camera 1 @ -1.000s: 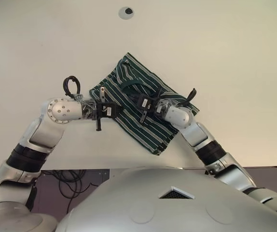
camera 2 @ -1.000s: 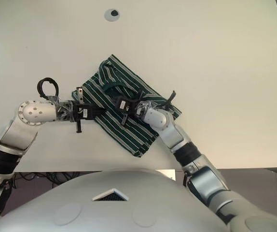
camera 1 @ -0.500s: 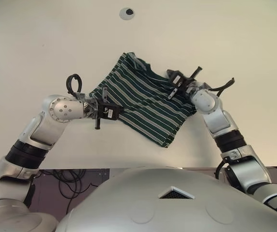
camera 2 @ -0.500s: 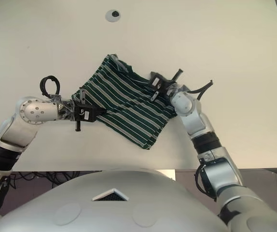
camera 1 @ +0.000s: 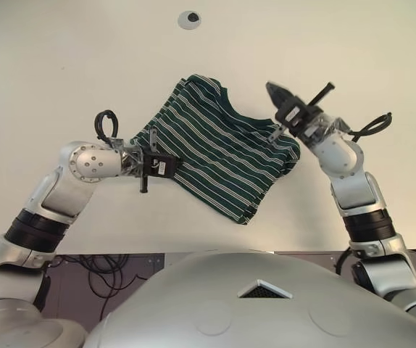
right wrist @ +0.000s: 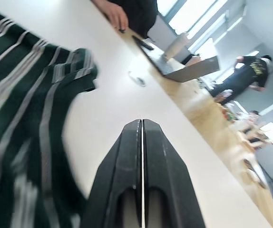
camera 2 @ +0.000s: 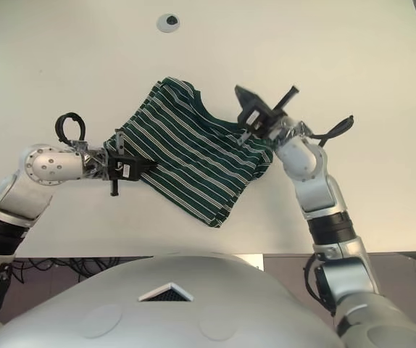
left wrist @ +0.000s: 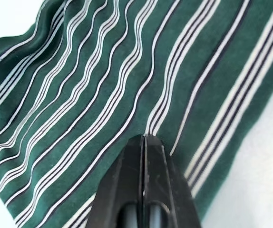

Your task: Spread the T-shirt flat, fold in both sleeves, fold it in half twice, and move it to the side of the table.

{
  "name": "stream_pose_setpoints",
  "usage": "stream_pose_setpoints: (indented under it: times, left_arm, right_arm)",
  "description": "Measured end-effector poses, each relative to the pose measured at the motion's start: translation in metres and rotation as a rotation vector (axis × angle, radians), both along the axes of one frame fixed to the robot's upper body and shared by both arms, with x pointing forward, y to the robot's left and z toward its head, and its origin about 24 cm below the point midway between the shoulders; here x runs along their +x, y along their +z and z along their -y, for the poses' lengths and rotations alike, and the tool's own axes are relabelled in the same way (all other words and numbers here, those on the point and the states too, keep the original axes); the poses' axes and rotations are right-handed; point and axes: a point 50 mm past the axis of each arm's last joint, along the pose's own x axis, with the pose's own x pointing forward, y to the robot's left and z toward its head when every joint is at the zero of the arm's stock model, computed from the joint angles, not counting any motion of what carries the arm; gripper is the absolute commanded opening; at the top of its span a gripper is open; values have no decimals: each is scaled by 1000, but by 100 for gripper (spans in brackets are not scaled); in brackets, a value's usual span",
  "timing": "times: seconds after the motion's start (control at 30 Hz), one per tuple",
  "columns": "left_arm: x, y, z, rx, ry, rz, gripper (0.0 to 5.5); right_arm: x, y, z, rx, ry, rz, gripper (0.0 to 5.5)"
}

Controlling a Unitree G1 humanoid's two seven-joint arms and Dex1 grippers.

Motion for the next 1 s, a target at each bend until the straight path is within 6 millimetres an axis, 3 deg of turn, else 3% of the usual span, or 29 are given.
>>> stream_pose_setpoints:
  times: [0.13,0.27,0.4,0.5,0.6,0.67,0.8,0.87,1.0]
  left_arm:
    - [1,0,-1,3,4,2,0]
    - [7,2,-1,16,-12,18,0]
    - [37,6,-1,103,-31,105,0]
    - [67,5,7,167,-21,193,0]
    - [83,2,24,169,-33,232,0]
    - [87,-1,34,143,-38,239,0]
    - [88,-1,35,123,-40,247,0]
    - [84,0,27,98,-15,244,0]
    - [66,5,7,10,32,221,59]
  right_arm:
    - [-23,-26,2,-117,92,-143,4]
    - [-23,-23,12,-352,178,-73,4]
    - [-43,-13,19,-429,219,-128,4]
    - [-80,-9,-1,-285,317,-282,4]
    - [-110,-8,-18,-152,388,-420,4]
    - [-110,-7,-18,-125,364,-449,4]
    - [-101,-7,-14,-87,263,-425,4]
    - [-92,-1,4,-72,145,-397,34]
    - [-90,20,20,34,50,-371,105]
